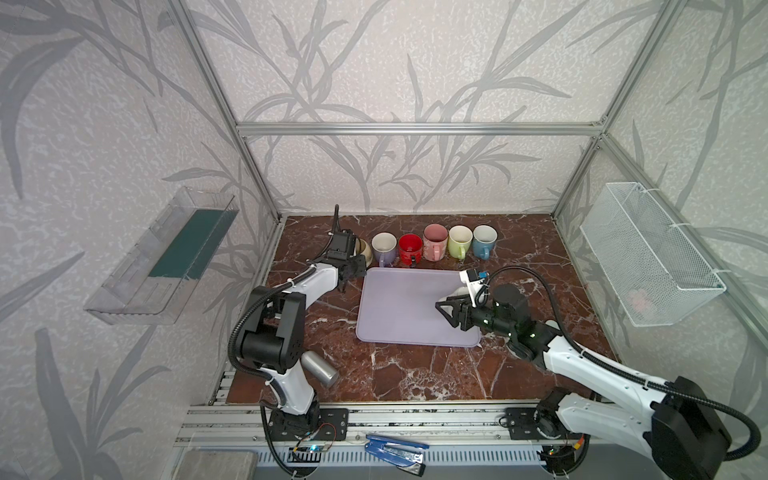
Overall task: Turn the mug right side up
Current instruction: 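Lower the cream mug beside the lavender mug with the left gripper while the right withdraws, then open the left gripper and draw it back from the cream mug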
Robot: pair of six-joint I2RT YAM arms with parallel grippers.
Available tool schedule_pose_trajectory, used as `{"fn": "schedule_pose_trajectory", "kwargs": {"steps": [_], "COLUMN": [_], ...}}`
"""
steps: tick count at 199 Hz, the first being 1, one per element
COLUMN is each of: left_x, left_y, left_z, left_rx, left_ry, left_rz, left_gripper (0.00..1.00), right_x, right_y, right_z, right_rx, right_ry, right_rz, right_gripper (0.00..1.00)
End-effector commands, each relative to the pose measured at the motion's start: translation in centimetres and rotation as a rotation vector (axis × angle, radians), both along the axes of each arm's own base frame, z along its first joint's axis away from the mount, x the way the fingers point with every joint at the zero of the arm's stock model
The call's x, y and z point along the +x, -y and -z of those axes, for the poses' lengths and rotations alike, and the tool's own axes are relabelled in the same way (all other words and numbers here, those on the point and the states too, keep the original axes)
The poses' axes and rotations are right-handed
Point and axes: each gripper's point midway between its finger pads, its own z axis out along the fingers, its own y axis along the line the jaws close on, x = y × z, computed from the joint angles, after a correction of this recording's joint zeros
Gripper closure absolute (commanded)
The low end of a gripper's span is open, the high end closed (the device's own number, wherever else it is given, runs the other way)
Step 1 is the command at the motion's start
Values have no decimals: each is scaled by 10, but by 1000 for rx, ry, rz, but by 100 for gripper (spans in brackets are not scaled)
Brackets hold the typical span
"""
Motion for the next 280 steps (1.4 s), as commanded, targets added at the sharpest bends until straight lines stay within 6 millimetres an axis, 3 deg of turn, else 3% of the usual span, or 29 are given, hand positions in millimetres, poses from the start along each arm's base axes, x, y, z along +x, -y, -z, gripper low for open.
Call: {"fn": "schedule_pose_trajectory", "kwargs": {"steps": [1,71,133,169,223,280], "left_x": [32,27,20,16,3,-30], "left_y": [5,4,0,-2,-5,2], "left_z": [-41,-29,-28,-34,-65,-122], "left_rx": [-17,5,25,33,24,-170], "left_ry": [155,141,136,139,176,229], "left_rz": [23,38,37,35,31,-32], "left_gripper": [100,100,72,66,59,51], "right_x": [3,3,2,1,1,10], "right_y": [-1,-1,0,2,8,24], "right_z": [-2,-2,-4,-8,-13,-14], "right_rx": [3,3,10,9,-19,-154], "right_ry": [27,28,33,39,43,9], "right_rz": [5,6,6,11,33,110], "right_gripper": [43,43,42,42,41,37]}}
